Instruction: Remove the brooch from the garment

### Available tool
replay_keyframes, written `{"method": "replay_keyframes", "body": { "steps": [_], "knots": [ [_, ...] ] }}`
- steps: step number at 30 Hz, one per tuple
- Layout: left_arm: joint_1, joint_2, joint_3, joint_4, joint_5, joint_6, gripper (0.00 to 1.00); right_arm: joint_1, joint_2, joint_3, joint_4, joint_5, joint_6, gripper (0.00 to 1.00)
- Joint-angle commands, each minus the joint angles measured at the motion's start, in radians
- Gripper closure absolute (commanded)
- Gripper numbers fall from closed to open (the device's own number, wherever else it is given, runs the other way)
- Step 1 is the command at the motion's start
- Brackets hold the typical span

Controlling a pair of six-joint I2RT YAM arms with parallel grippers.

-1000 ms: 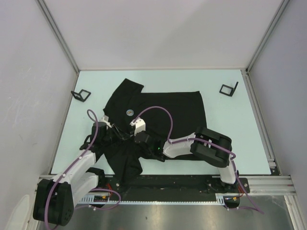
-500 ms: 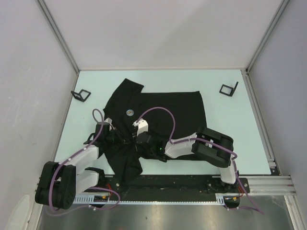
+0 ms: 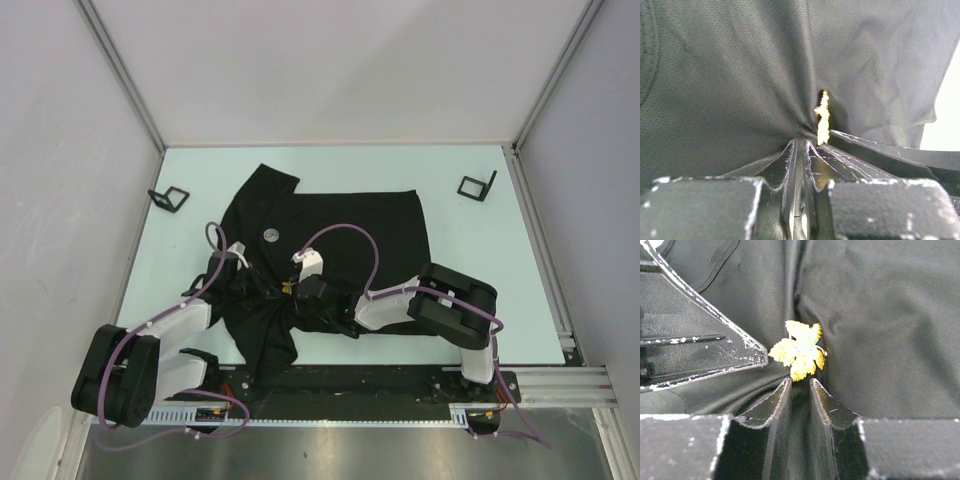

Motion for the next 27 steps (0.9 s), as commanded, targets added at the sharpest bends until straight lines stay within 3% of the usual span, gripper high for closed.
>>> {"method": "replay_keyframes", "body": {
  "steps": [1, 5, 11, 16, 20, 23, 27],
  "knots": [
    [-0.017, -0.001, 0.032, 0.028, -0.007, 0.012, 0.87, -0.012, -0.053, -0.038, 0.030, 0.021, 0.040, 0.73],
    [-0.031, 0.008, 0.044, 0.031, -0.007, 0.018, 0.86, -0.022, -0.053, -0.055, 0.074, -0.020, 0.034, 0.67],
    [-0.034, 0.048, 0.085, 0.042, -0.001, 0.028, 0.83, -0.032, -0.060, -0.064, 0.093, -0.042, 0.028, 0.67],
    [-0.035, 0.045, 0.115, -0.007, -0.035, 0.038, 0.86, -0.025, -0.097, -0.072, 0.076, -0.035, -0.024, 0.62],
    [-0.034, -0.081, 0.079, -0.076, -0.163, 0.016, 0.66, -0.019, -0.108, -0.050, 0.050, -0.042, -0.093, 0.52],
    [-0.034, -0.167, 0.038, -0.077, -0.182, -0.034, 0.59, -0.018, -0.105, -0.012, -0.004, -0.022, -0.113, 0.49],
    [-0.034, -0.176, 0.001, -0.073, -0.181, -0.058, 0.67, -0.011, -0.067, 0.098, -0.117, -0.011, -0.165, 0.48]
  ]
}}
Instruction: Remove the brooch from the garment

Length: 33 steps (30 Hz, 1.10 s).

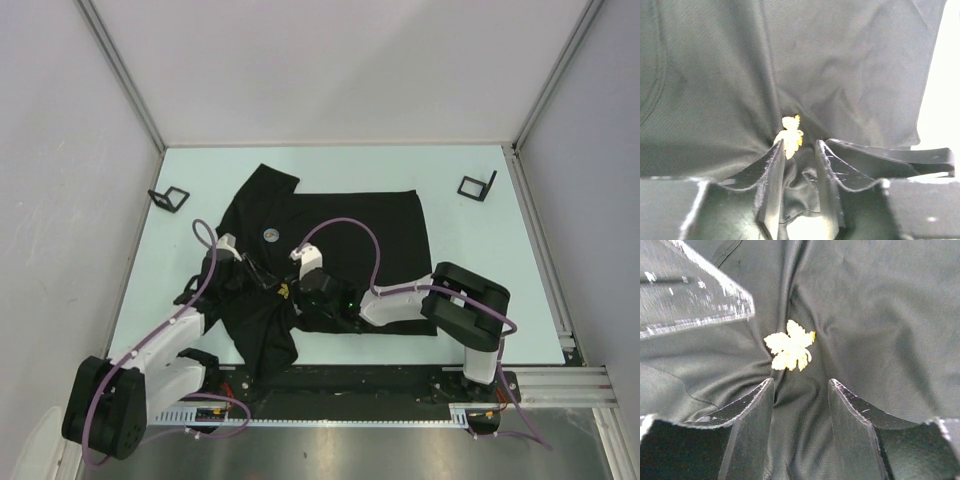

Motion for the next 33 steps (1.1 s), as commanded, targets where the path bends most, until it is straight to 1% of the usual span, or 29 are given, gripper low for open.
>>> {"method": "replay_keyframes", "body": {
  "steps": [1, 2, 7, 8, 11, 17, 21, 26, 30, 33],
  "knots": [
    [-0.003, 0.000, -0.042, -0.007, -0.042, -0.040, 0.68, 0.016, 0.020, 0.159, -0.166, 0.062, -0.087, 0.47],
    [-0.003, 0.000, -0.051, -0.010, -0.045, -0.040, 0.72, 0.034, 0.031, 0.188, -0.189, 0.083, -0.105, 0.47],
    [0.003, 0.012, -0.071, -0.032, -0.088, -0.036, 0.79, 0.088, 0.099, 0.327, -0.330, 0.214, -0.183, 0.45],
    [0.004, 0.023, -0.074, -0.047, -0.094, -0.036, 0.82, 0.093, 0.110, 0.345, -0.347, 0.223, -0.188, 0.44],
    [0.009, 0.033, -0.088, -0.073, -0.100, -0.048, 0.85, 0.096, 0.144, 0.391, -0.386, 0.246, -0.200, 0.44],
    [0.018, 0.036, -0.152, -0.014, -0.066, -0.082, 0.85, 0.106, 0.176, 0.415, -0.375, 0.246, -0.214, 0.46],
    [0.018, 0.035, -0.172, -0.010, -0.069, -0.091, 0.87, 0.106, 0.190, 0.420, -0.363, 0.235, -0.225, 0.47],
    [0.020, -0.025, -0.203, -0.027, -0.076, -0.108, 0.87, 0.106, 0.207, 0.423, -0.341, 0.222, -0.220, 0.46],
    [0.020, -0.086, -0.220, -0.064, -0.098, -0.105, 0.87, 0.106, 0.227, 0.423, -0.308, 0.212, -0.217, 0.43],
    [0.020, -0.128, -0.224, -0.087, -0.108, -0.100, 0.83, 0.097, 0.238, 0.423, -0.291, 0.202, -0.197, 0.44]
  ]
}}
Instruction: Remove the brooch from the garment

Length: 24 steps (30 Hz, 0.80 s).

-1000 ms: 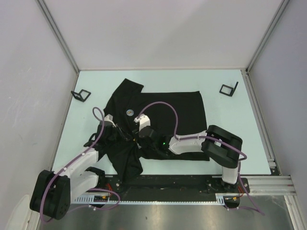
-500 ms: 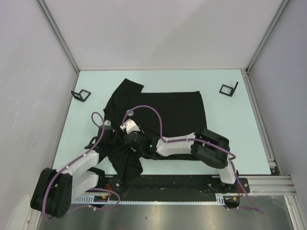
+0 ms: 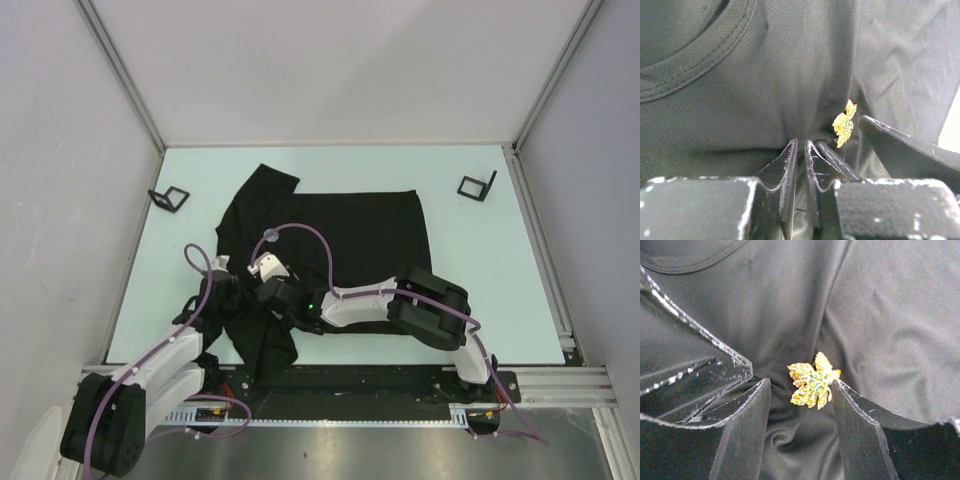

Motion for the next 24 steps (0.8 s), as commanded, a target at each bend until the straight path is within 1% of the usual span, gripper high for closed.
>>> {"method": "replay_keyframes", "body": {
  "steps": [1, 5, 11, 12, 16, 19, 24],
  "knots": [
    [0.002, -0.041, -0.032, -0.129, -0.043, 0.003, 0.83, -0.010, 0.021, 0.035, 0.065, -0.002, 0.026, 0.44],
    [0.002, -0.054, -0.020, -0.149, -0.040, 0.008, 0.83, -0.028, 0.027, 0.035, 0.068, -0.015, 0.043, 0.46],
    [0.003, -0.051, -0.025, -0.146, -0.037, 0.006, 0.83, -0.031, 0.020, 0.035, 0.073, -0.020, 0.074, 0.55],
    [0.003, -0.052, -0.025, -0.146, -0.037, 0.006, 0.83, -0.033, 0.018, 0.034, 0.073, -0.017, 0.075, 0.59],
    [0.002, -0.058, -0.022, -0.145, -0.031, 0.012, 0.83, -0.036, 0.000, 0.034, 0.053, -0.005, 0.112, 0.63],
    [0.002, -0.063, -0.005, -0.139, -0.006, 0.040, 0.85, -0.033, -0.017, 0.032, 0.041, 0.004, 0.149, 0.65],
    [0.002, -0.077, 0.052, -0.166, -0.003, 0.089, 0.85, -0.034, -0.046, 0.002, 0.074, 0.009, 0.192, 0.69]
  ]
}}
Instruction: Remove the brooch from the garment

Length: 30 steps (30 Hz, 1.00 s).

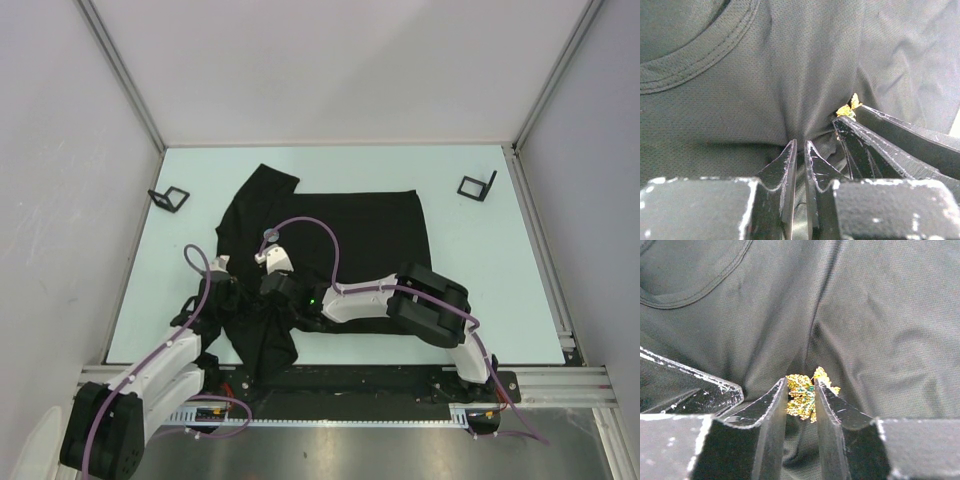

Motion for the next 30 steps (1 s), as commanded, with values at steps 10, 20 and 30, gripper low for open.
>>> {"method": "replay_keyframes", "body": {
  "steps": [10, 20, 30],
  "knots": [
    [0.002, 0.042, 0.078, -0.009, 0.086, 0.117, 0.80, -0.017, -0.120, -0.092, 0.093, 0.032, 0.118, 0.72],
    [0.002, 0.156, 0.092, 0.088, 0.185, 0.109, 0.68, -0.037, -0.183, -0.165, 0.138, -0.016, 0.154, 0.72],
    [0.026, 0.230, 0.092, 0.162, 0.194, 0.080, 0.70, -0.050, -0.169, -0.176, 0.170, -0.085, 0.155, 0.71]
  ]
}}
